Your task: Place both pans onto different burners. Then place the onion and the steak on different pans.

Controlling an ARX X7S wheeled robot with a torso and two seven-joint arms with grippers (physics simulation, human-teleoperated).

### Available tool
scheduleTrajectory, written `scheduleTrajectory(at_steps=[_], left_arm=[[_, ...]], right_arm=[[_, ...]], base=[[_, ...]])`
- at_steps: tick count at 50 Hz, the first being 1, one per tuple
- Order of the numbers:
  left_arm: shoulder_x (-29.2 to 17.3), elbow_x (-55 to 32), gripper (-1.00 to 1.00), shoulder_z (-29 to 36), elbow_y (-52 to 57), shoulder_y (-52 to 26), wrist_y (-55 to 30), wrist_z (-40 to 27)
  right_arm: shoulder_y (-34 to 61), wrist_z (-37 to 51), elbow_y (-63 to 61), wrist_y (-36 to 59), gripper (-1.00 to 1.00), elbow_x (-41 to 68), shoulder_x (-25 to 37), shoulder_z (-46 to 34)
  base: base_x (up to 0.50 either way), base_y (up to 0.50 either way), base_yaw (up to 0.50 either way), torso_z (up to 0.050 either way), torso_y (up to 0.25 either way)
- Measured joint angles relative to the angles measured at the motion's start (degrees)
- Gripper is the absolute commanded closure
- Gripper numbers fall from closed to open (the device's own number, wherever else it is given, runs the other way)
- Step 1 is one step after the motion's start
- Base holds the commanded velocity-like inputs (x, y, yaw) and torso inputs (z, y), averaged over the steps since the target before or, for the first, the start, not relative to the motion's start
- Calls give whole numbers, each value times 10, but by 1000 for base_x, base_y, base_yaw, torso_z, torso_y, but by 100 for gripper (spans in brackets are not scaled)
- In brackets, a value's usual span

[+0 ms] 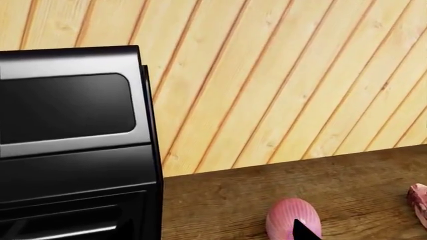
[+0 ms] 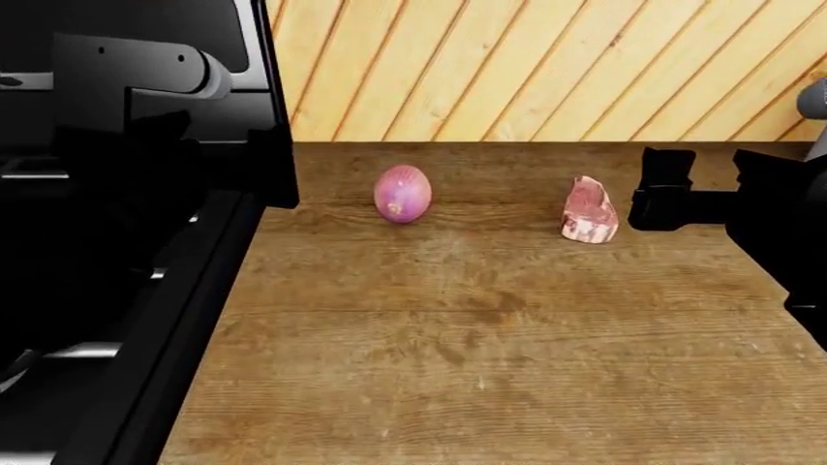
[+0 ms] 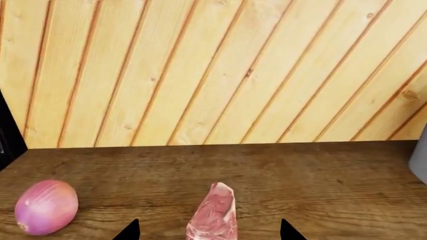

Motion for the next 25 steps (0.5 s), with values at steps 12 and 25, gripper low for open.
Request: scheduleTrajectory(at_steps=[12,25], left_arm=[[15,15,-100,12,-14,-9,2,9],[68,71,-100,49,-84,-40,17,51]], right_arm=[[9,-2,5,3,-100,-9,-1,-8],[44,-14,32,16,-100,-35,-6,-29]], base=[[0,0,0,0,0],[0,0,0,0,0]])
